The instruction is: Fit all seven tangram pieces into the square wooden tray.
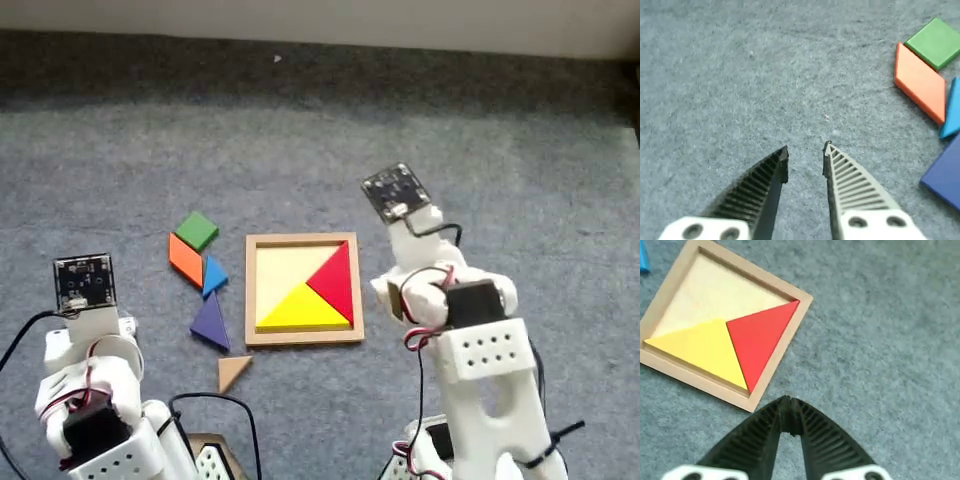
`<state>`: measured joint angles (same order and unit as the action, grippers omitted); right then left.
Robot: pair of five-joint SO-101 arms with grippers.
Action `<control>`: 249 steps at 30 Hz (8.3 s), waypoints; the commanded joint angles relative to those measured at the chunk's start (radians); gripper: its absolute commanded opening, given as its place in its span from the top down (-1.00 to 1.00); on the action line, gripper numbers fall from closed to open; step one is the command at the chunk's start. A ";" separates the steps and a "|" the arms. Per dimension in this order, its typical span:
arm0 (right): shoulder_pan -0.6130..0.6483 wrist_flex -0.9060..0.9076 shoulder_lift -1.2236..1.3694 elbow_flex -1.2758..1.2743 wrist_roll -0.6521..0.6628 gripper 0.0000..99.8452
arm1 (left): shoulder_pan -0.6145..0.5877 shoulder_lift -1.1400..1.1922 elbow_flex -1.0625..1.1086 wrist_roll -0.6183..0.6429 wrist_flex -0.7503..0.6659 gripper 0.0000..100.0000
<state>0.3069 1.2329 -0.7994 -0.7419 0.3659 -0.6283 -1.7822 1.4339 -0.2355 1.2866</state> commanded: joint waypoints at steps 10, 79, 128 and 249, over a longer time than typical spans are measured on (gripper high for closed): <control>-0.234 -0.056 -0.421 -0.371 -0.014 0.97 | 0.248 -0.021 -0.401 -0.081 0.180 0.73; -0.255 -0.231 -1.033 -1.063 -0.204 0.97 | 0.404 2.226 -1.351 0.555 -0.055 0.66; -0.255 -0.231 -1.033 -1.063 -0.204 0.97 | 0.967 1.920 -1.087 0.178 -0.135 0.91; -0.257 -0.229 -1.033 -1.063 -0.204 0.97 | 1.009 2.064 -1.446 0.133 -0.109 0.70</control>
<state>0.0629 1.0242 -1.8197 -1.6732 0.1665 0.3751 0.3859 0.0407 -0.1189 1.0917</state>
